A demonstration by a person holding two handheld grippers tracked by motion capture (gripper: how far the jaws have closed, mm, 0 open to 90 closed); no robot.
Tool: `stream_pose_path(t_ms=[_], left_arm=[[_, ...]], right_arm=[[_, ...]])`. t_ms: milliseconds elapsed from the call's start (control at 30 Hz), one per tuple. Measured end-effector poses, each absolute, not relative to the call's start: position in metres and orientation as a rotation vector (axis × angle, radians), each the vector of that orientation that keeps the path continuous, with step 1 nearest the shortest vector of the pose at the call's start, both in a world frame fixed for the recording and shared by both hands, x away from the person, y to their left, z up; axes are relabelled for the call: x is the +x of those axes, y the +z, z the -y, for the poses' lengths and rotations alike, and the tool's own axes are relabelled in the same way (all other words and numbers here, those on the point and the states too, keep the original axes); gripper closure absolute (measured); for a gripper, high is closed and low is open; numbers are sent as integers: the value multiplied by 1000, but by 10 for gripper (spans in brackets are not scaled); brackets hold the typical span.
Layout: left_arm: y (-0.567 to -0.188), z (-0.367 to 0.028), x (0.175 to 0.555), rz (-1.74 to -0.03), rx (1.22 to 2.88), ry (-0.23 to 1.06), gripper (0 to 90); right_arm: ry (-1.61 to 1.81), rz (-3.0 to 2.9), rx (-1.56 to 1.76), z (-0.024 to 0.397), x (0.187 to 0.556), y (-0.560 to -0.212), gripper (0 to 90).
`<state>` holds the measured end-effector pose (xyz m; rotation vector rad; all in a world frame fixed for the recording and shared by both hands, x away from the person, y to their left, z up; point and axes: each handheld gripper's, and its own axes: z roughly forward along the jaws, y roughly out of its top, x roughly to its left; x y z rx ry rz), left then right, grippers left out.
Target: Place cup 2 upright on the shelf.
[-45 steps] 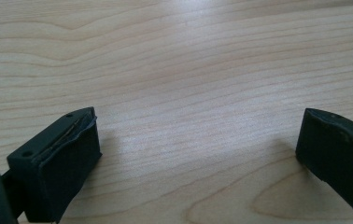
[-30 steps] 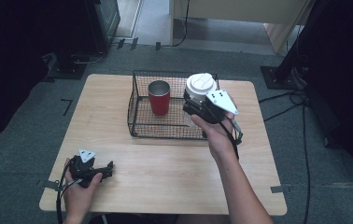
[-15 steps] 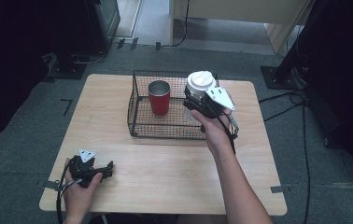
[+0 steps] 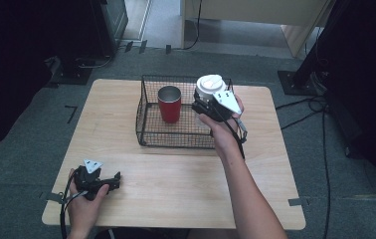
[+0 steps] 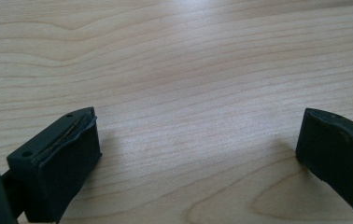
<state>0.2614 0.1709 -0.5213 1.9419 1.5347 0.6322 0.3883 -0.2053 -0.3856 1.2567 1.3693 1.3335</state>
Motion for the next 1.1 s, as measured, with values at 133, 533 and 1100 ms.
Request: stream_pose_path(t_ms=[133,533,1100], left_arm=[[-521,-171,261,-1535,1943,632,2],[-521,-171,261,-1535,1942,632,2],[-521,-171,261,-1535,1941,632,2]], right_arm=[[1328,-1362,1290,203,396,-391,161],[1300,-1375,1313,195,415,-407,161],[1218,-1440,1348,191,438,-424,160]])
